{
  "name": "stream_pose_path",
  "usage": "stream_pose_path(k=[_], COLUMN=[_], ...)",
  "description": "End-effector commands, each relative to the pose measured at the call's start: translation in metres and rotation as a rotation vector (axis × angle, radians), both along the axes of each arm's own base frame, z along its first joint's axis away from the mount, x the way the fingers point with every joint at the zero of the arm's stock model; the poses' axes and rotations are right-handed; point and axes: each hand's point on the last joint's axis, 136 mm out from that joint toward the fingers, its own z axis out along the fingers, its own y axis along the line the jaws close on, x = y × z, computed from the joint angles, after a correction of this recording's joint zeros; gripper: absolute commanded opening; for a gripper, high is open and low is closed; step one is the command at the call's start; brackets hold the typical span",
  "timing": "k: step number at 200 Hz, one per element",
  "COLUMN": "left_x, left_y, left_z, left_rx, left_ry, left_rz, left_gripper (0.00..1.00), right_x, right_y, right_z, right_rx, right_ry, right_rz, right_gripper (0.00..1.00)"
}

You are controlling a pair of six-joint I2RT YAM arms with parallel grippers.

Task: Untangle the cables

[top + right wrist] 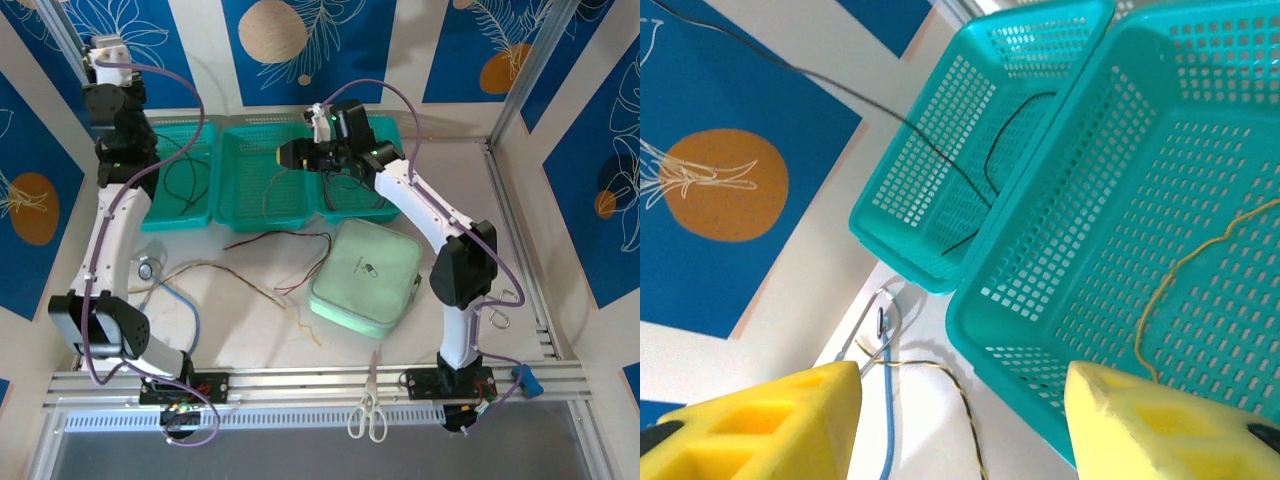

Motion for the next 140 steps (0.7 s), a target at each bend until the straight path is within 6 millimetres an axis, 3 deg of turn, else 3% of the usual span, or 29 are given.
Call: stream_pose_path(k=[1, 57, 97, 140], left_x=[-0.007, 0.025, 0.047, 0.061], left_y=[-0.009, -0.011, -0.009, 0.01], left_z=[0.006, -0.013, -0.049, -0.088], left_rx=[0.141, 0.318, 0.312, 0.279], left_ry=[-0.039, 0.072, 0.144, 0.225], left_rz=[0.165, 0.407, 0.413, 0.425], left_gripper=[0.0, 0.01, 0.02, 0.01], right_x=[0.001, 0.0, 0.001, 0.001], right_y=[0.003, -0.007, -0.014, -0.022], right_z=[0.007, 0.006, 0.004, 0.005], right_rx=[0.012, -0.006, -0.007, -0.007], right_ry=[-0.004, 0.004, 0.013, 0.012], right_rz=[0.03, 0.029, 0.02, 0.009], right_gripper=[0.56, 0.56, 0.56, 0.56])
